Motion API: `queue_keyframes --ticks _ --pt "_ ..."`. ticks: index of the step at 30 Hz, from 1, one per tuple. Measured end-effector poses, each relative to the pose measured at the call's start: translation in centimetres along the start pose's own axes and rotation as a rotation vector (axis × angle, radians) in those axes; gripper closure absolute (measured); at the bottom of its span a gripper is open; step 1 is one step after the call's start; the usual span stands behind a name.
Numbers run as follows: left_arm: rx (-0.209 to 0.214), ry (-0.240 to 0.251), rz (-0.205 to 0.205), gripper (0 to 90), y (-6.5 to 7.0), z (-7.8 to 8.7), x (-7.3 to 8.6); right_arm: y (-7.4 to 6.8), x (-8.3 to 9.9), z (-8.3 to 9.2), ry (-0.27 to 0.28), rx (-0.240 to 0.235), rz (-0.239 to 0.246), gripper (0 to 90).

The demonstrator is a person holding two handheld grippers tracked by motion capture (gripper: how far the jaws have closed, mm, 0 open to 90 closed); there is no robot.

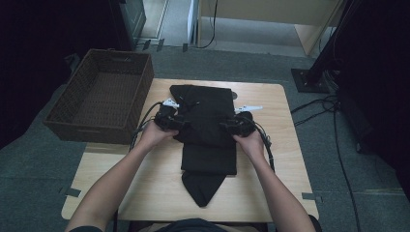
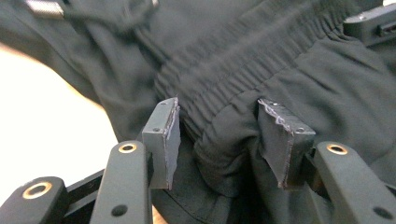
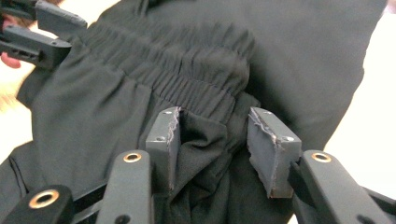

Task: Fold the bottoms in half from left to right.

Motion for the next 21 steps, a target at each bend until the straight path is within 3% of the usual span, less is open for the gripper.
queue_keyframes --ticks 7,9,14,18,21 --pt "0.007 -0.012 0.033 50.0 -0.5 -0.9 0.8 0.3 1.1 -0.9 -0.032 -0.019 -0.023 52.2" --pt "-0.001 -0.030 0.017 49.6 -0.5 -1.1 0.9 0.4 1.0 -1.1 -0.017 -0.012 -0.018 51.9" --pt "0.001 -0.003 0.026 48.9 -0.5 -1.7 0.6 0.3 0.7 -1.5 -0.014 -0.014 -0.037 50.6" --pt "0.004 0.016 0.017 57.7 0.0 -2.4 0.2 0.0 0.3 -2.4 -0.006 0.001 -0.033 61.7" --pt "-0.020 0.020 -0.030 64.7 0.2 -2.4 0.0 -0.4 0.0 -2.9 -0.004 0.013 -0.024 70.1"
Point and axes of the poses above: each handheld gripper's, and its own axes: z roughly backward along the jaws, x roughly out of its underside, y roughly to its right, the point moved 5 cm from there along -z, roughly forward along the jaws, and after that the axes turned 2 degrees about x, right-handed, at the moved point
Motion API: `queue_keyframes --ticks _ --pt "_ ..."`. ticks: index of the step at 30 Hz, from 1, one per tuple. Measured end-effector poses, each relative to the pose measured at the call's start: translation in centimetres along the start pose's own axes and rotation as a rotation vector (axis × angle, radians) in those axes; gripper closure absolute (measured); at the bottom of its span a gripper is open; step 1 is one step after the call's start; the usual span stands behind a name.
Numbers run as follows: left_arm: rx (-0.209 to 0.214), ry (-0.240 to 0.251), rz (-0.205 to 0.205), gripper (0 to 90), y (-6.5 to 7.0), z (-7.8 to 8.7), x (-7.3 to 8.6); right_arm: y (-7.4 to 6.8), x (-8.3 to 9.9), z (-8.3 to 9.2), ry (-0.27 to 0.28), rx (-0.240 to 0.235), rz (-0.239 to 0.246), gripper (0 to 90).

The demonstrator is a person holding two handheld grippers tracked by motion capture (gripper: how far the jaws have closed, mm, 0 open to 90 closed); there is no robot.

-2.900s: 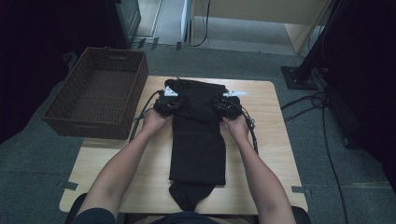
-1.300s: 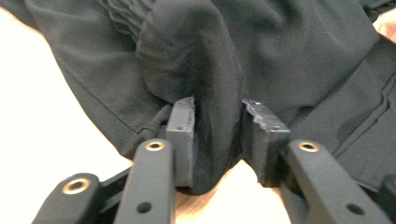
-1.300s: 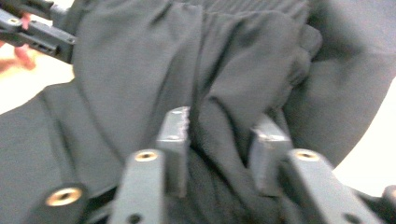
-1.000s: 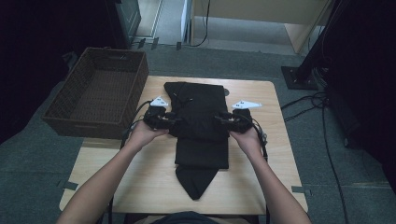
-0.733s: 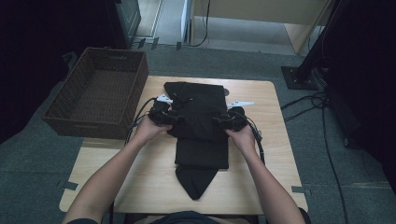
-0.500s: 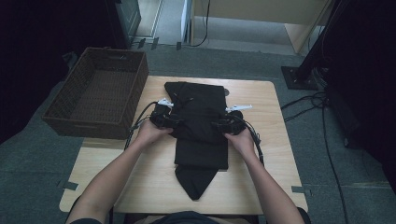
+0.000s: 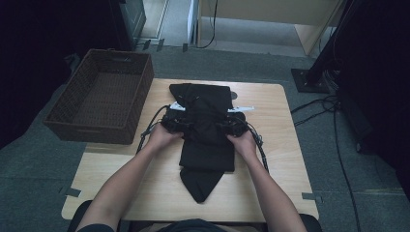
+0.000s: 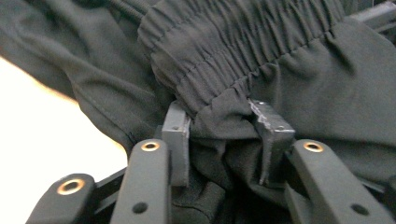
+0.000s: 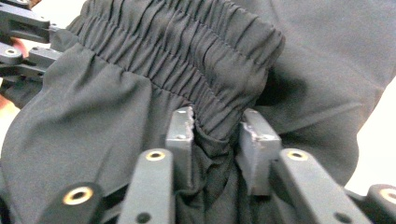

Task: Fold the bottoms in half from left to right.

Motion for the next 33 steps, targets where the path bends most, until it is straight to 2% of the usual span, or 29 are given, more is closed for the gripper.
queue_keyframes --ticks 3,5,7,8,11,13,16,18,21,24,27,30,33 --pt "-0.045 0.038 -0.008 72.5 -0.7 1.0 -0.4 0.5 -0.2 0.2 0.007 0.001 0.000 73.2" --pt "-0.042 0.079 -0.019 73.5 -0.8 1.9 -1.0 0.6 -0.8 0.8 0.019 0.025 0.024 74.0" --pt "-0.048 0.106 -0.043 73.8 -0.4 2.8 -1.6 0.1 -1.8 1.9 0.064 0.044 0.107 75.0" --pt "-0.049 0.119 -0.052 74.0 -0.2 3.4 -1.9 -0.2 -2.2 2.6 0.088 0.051 0.122 74.9" --pt "-0.015 0.162 -0.058 72.3 0.7 5.2 -2.3 -1.2 -2.7 4.9 0.140 0.012 0.140 74.3" --pt "0.006 0.149 -0.080 68.1 1.6 6.1 -1.8 -1.8 -2.3 6.2 0.152 -0.002 0.154 73.3" --pt "0.029 0.132 -0.113 66.5 3.1 6.9 -0.4 -2.5 -1.1 7.4 0.151 -0.030 0.171 72.4" --pt "0.044 0.118 -0.112 66.0 3.9 7.1 0.7 -3.0 0.2 7.9 0.135 -0.049 0.181 72.1" --pt "0.058 0.066 -0.128 67.1 4.7 6.8 2.7 -3.7 2.3 8.0 0.085 -0.061 0.192 72.3" --pt "0.069 0.008 -0.130 69.8 5.1 6.0 4.1 -3.9 4.2 7.4 0.035 -0.055 0.202 73.2" --pt "0.063 -0.014 -0.130 72.2 5.2 5.2 4.6 -3.5 5.2 6.8 0.026 -0.048 0.177 73.9" --pt "0.045 -0.008 -0.132 73.7 4.9 4.5 4.6 -3.0 5.6 6.2 0.009 -0.034 0.173 74.5" --pt "0.046 0.009 -0.098 74.2 4.6 4.1 4.2 -2.7 5.5 5.8 0.012 -0.035 0.155 74.8"
Point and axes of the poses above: each handheld gripper's, and its own axes: z roughly backward along the jaws, x roughly out of its underside, y roughly to its right, the point moved 5 cm from there along -z, roughly forward along the jaws, and after that the axes turned 2 degrees about x, right-handed, at the moved point
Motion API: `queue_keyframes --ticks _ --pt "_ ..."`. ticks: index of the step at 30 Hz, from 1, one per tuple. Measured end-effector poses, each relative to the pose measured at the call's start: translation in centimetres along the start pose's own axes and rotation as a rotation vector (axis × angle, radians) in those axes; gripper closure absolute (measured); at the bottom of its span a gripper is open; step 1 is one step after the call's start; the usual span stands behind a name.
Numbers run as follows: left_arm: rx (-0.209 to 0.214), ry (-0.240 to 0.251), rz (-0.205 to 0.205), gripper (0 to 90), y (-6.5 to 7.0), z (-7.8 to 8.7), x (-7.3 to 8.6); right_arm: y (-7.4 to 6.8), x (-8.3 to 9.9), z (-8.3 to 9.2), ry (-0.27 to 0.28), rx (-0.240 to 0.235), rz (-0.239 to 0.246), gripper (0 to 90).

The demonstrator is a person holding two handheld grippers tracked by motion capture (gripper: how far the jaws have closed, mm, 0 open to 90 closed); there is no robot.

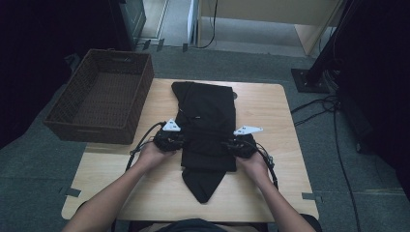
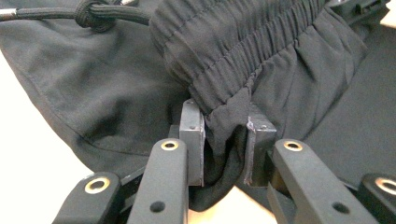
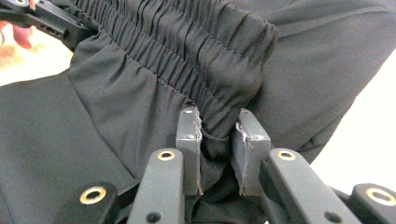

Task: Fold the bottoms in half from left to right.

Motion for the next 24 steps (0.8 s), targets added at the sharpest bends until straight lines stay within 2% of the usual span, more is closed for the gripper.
queue_keyframes --ticks 4,7,11,16,18,21,22,24 --pt "-0.006 0.024 0.026 73.1 -0.1 0.4 -1.0 0.4 -1.2 0.3 0.023 0.016 0.004 74.7" --pt "0.028 0.025 0.025 66.0 0.6 1.3 -1.1 0.0 -1.6 1.4 0.040 0.006 0.009 70.7" --pt "0.061 0.014 0.034 56.7 1.6 2.6 -0.4 -0.9 -0.9 2.8 0.056 -0.014 0.037 59.0" --pt "0.065 -0.003 0.035 49.4 2.3 4.0 0.3 -2.2 0.5 4.1 0.054 -0.023 0.066 55.5" --pt "0.074 0.003 0.053 49.8 2.3 4.5 0.4 -2.4 0.7 4.5 0.043 -0.029 0.072 54.6" --pt "0.065 0.027 0.053 56.9 2.2 5.7 0.4 -2.4 0.7 5.6 0.059 -0.038 0.057 54.2" --pt "0.056 0.032 0.053 60.6 2.0 6.1 0.4 -2.2 0.6 6.0 0.069 -0.034 0.057 55.7" --pt "0.022 0.038 0.067 71.6 1.2 6.3 0.2 -1.7 0.3 6.7 0.082 -0.026 0.048 65.7"
Point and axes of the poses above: each handheld gripper's, and its own axes: z roughly backward along the jaws, x roughly out of its underside, y roughly to its right, the point moved 5 cm from there along -z, roughly forward along the jaws, and after that the axes turned 2 degrees about x, right-handed, at the moved point
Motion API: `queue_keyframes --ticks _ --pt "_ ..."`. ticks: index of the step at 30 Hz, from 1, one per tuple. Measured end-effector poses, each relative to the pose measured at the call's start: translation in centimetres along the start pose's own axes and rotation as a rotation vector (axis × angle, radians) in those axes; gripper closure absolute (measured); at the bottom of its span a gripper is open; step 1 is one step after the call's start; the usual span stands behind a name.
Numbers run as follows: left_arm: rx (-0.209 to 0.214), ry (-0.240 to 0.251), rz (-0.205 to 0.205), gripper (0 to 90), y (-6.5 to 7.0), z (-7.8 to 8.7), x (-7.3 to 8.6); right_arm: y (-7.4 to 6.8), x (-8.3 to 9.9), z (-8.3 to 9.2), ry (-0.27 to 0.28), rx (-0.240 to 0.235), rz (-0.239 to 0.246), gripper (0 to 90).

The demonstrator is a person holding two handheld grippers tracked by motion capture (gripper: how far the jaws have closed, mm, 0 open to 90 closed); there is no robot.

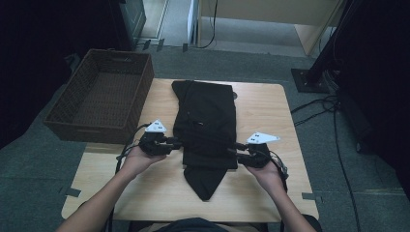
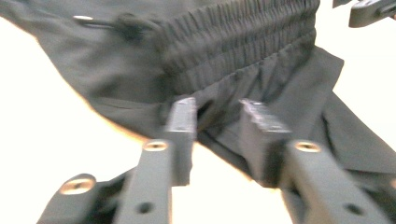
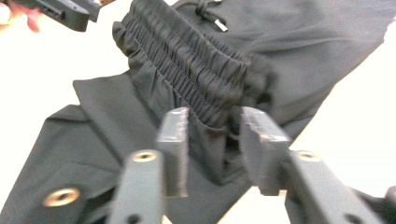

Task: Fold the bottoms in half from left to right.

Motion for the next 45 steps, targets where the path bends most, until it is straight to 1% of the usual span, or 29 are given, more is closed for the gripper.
queue_keyframes --ticks 1,2,3,4,7,8,10,12,13,14,16,18,20,21,23,24,26,29,32,33,35,36,37,38,40,42,44,45 --pt "-0.003 -0.004 0.015 76.6 -0.4 -0.2 -0.1 0.5 -0.2 0.1 -0.002 0.011 0.004 71.0" --pt "-0.009 -0.014 0.022 80.0 -0.9 -0.4 -0.3 0.9 -0.3 0.0 -0.014 0.021 0.000 74.9" --pt "-0.025 -0.022 0.022 81.5 -1.3 -0.8 -0.5 1.4 -0.4 -0.2 -0.021 0.020 -0.011 76.8" --pt "-0.031 -0.032 0.022 83.0 -1.6 -1.1 -0.7 1.9 -0.6 -0.5 -0.024 0.027 -0.023 78.8" --pt "-0.059 -0.057 0.036 84.7 -2.9 -2.2 -1.3 3.4 -1.0 -1.7 -0.037 0.056 -0.050 83.8" --pt "-0.068 -0.057 0.041 85.1 -3.3 -2.6 -1.6 3.8 -1.2 -2.1 -0.038 0.062 -0.060 85.1" --pt "-0.076 -0.067 0.053 85.8 -4.1 -3.4 -2.1 4.6 -1.7 -3.0 -0.036 0.059 -0.092 86.9" --pt "-0.076 -0.080 0.060 85.8 -4.6 -4.3 -2.4 5.2 -2.0 -4.1 -0.040 0.056 -0.117 87.2" --pt "-0.075 -0.089 0.057 85.8 -4.7 -4.8 -2.4 5.4 -2.1 -4.7 -0.044 0.056 -0.128 87.2" --pt "-0.072 -0.097 0.061 85.8 -4.8 -5.3 -2.4 5.6 -2.2 -5.4 -0.048 0.059 -0.130 87.2" --pt "-0.051 -0.094 0.065 85.7 -4.7 -6.1 -2.1 5.8 -2.0 -6.7 -0.060 0.050 -0.143 87.2" --pt "-0.029 -0.108 0.049 85.5 -4.3 -6.7 -1.8 5.5 -1.7 -7.6 -0.074 0.036 -0.144 87.2" --pt "-0.030 -0.106 0.034 85.9 -3.8 -6.9 -1.4 5.1 -1.4 -8.2 -0.080 0.026 -0.134 87.2" --pt "-0.027 -0.104 0.035 86.0 -3.6 -6.8 -1.2 5.0 -1.3 -8.2 -0.083 0.021 -0.128 87.2" --pt "-0.017 -0.097 0.035 85.8 -3.1 -6.4 -0.9 4.7 -1.3 -7.9 -0.080 0.003 -0.136 87.1" --pt "-0.017 -0.094 0.026 85.7 -2.8 -6.2 -0.6 4.5 -1.3 -7.5 -0.077 -0.003 -0.137 87.1" --pt "-0.026 -0.097 -0.009 84.1 -2.1 -5.5 -0.2 3.9 -1.1 -6.8 -0.070 -0.009 -0.110 86.7" --pt "-0.017 -0.076 -0.031 81.9 -1.2 -4.4 0.0 2.8 -0.7 -5.5 -0.060 -0.028 -0.098 85.9" --pt "-0.002 -0.062 -0.034 80.2 -0.3 -3.3 0.1 1.6 -0.2 -4.2 -0.056 -0.043 -0.086 84.9" --pt "0.004 -0.054 -0.035 80.0 0.1 -2.9 0.2 1.3 -0.1 -3.8 -0.046 -0.048 -0.079 84.9" --pt "0.015 -0.062 -0.048 80.0 0.8 -2.4 0.6 0.6 0.2 -3.0 -0.047 -0.061 -0.073 84.9" --pt "0.017 -0.071 -0.061 79.9 1.2 -2.2 0.9 0.2 0.3 -2.7 -0.046 -0.068 -0.069 84.8" --pt "0.022 -0.070 -0.067 79.7 1.5 -2.1 1.2 -0.2 0.5 -2.4 -0.044 -0.077 -0.070 84.9" --pt "0.025 -0.073 -0.067 79.5 1.7 -1.9 1.4 -0.5 0.6 -2.2 -0.048 -0.081 -0.061 84.8" --pt "0.017 -0.069 -0.071 79.2 1.7 -1.6 1.5 -0.7 0.7 -1.9 -0.044 -0.072 -0.035 84.4" --pt "-0.004 -0.051 -0.060 79.3 1.1 -1.4 1.1 -0.6 0.5 -1.7 -0.029 -0.059 -0.035 84.3" --pt "-0.017 -0.042 -0.040 79.4 0.3 -1.6 0.5 -0.2 0.0 -2.0 -0.018 -0.051 -0.040 83.6" --pt "-0.025 -0.042 -0.038 79.3 -0.1 -1.8 0.2 0.1 -0.3 -2.3 -0.018 -0.045 -0.042 83.2"
Point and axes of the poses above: each handheld gripper's, and its own axes: z roughly backward along the jaws, x roughly out of its underside, y roughly to its right, the point moved 5 cm from there along -z, roughly forward along the jaws, and after that the axes turned 2 degrees about x, right-handed, at the moved point
